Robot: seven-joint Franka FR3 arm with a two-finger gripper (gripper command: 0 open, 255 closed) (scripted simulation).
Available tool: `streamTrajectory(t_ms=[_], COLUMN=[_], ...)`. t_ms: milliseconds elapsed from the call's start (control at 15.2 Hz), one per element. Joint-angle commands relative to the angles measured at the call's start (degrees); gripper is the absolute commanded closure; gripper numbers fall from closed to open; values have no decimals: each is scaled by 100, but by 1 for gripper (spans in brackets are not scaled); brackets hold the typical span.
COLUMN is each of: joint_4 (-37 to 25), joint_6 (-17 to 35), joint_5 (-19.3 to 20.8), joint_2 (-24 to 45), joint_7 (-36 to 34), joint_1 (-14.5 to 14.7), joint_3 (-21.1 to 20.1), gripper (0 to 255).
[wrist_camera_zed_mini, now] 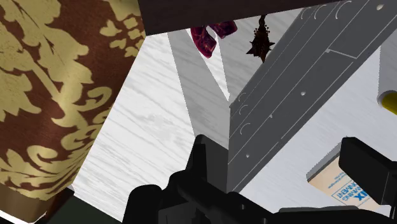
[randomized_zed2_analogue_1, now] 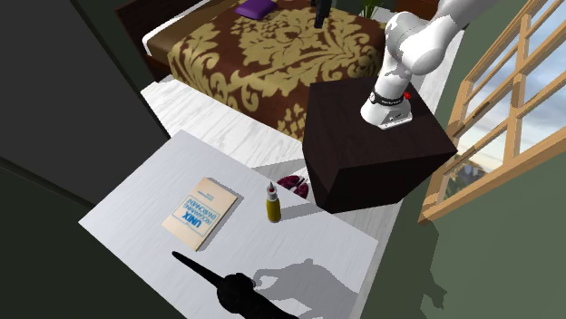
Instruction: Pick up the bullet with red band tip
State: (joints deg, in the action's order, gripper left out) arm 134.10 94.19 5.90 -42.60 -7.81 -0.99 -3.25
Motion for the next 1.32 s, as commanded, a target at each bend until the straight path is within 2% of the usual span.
streamTrajectory(t_ms=[0, 660, 1254], joint_4=[0, 233, -216], joint_6=[0, 1035, 2019], joint_5=[0, -766, -1061], joint_2=[0, 1002, 2498], joint_7=[0, -1609, -3029], joint_1=[0, 192, 267], joint_3=[0, -949, -1760], gripper=[0, 0, 0])
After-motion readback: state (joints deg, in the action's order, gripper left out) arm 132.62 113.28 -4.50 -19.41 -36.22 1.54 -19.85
